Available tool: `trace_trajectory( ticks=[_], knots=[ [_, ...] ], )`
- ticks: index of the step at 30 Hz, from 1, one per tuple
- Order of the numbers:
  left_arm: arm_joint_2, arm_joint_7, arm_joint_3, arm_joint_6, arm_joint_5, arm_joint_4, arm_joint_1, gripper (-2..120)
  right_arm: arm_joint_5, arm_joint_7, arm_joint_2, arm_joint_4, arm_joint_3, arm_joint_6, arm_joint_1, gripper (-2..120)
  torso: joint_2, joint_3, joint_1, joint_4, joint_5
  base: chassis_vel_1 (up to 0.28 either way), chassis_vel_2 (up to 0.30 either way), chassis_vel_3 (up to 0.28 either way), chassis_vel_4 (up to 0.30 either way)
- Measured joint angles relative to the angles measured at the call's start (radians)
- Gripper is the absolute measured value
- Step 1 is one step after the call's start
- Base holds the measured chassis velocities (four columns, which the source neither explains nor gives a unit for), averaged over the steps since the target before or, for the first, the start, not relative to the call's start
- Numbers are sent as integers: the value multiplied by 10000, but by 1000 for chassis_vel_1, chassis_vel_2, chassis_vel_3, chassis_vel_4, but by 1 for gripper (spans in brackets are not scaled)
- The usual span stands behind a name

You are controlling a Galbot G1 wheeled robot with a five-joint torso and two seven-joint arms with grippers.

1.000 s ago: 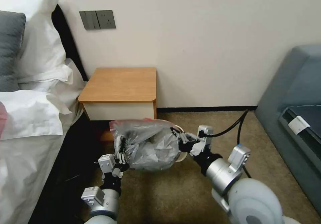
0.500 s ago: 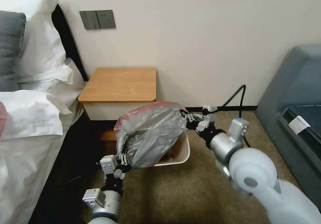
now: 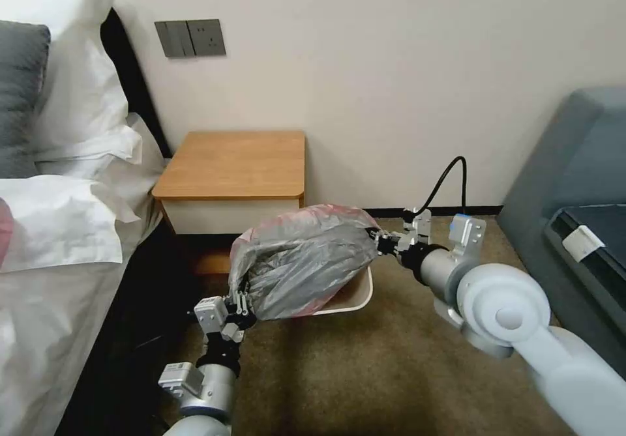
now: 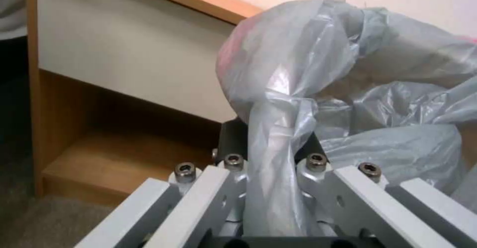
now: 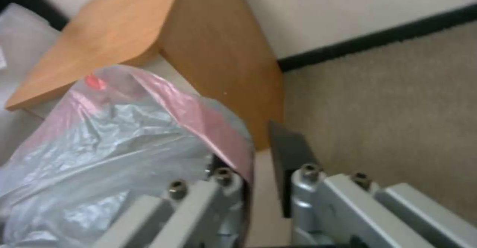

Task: Pick up the garbage bag from the table and place it over the trash can.

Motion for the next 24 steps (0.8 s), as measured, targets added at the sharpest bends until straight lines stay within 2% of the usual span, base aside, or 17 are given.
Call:
trace_trajectory(
  ticks=[2, 4, 6, 8, 11, 12, 13, 15, 17, 20, 24],
  knots=[
    [12, 32, -93, -11, -136, 19, -21, 7, 660, 641, 124, 9, 60, -76, 96, 25, 0, 0, -1, 0, 0, 0, 0, 0, 0],
    [17, 40, -146, -16, -204, 37, -37, 7, 1005, 971, 188, 42, 79, -81, 121, 28, 0, 0, -1, 0, 0, 0, 0, 0, 0],
    [20, 44, -233, -21, -402, 47, -84, 7, 1563, 1515, 277, 121, 102, -85, 104, 39, 0, 0, -1, 1, 0, 0, 0, 0, 0],
    [21, 44, -243, -21, -431, 48, -92, 7, 1625, 1568, 283, 128, 104, -84, 84, 41, 0, 0, -1, 1, 0, 0, 0, 0, 0],
    [20, 44, -346, -11, -714, 83, -214, 7, 1836, 2027, 363, 265, 118, 43, -187, 56, -1, 0, -1, 0, 0, 0, 0, 0, 0],
    [21, 38, -371, 1, -806, 98, -254, 7, 1849, 2080, 371, 344, 152, 85, -271, 61, 0, 0, -1, 0, 0, 0, 0, 0, 0],
    [21, 38, -371, 1, -806, 98, -254, 7, 1849, 2080, 371, 344, 152, 85, -271, 61, 0, 0, -1, 0, 0, 0, 0, 0, 0],
    [21, -16, -406, 45, -993, 130, -329, 7, 1846, 2098, 368, 533, 186, 120, -444, 73, 0, 0, 0, 0, 0, 0, 0, 0, 0],
    [20, -54, -423, 90, -1074, 133, -356, 7, 1829, 2098, 365, 623, 188, 127, -509, 76, 0, 0, -1, 0, 0, 0, 0, 0, 0],
    [2, -193, -499, 232, -1327, 150, -440, 7, 1601, 2092, 327, 955, 210, 133, -812, 91, 0, -1, -1, 0, 0, 0, 0, 0, 0],
    [-9, -239, -552, 301, -1417, 159, -497, 7, 1375, 2066, 269, 1097, 234, 100, -1139, 99, 0, -1, -1, 0, 0, 0, 0, 0, 0]
  ],
)
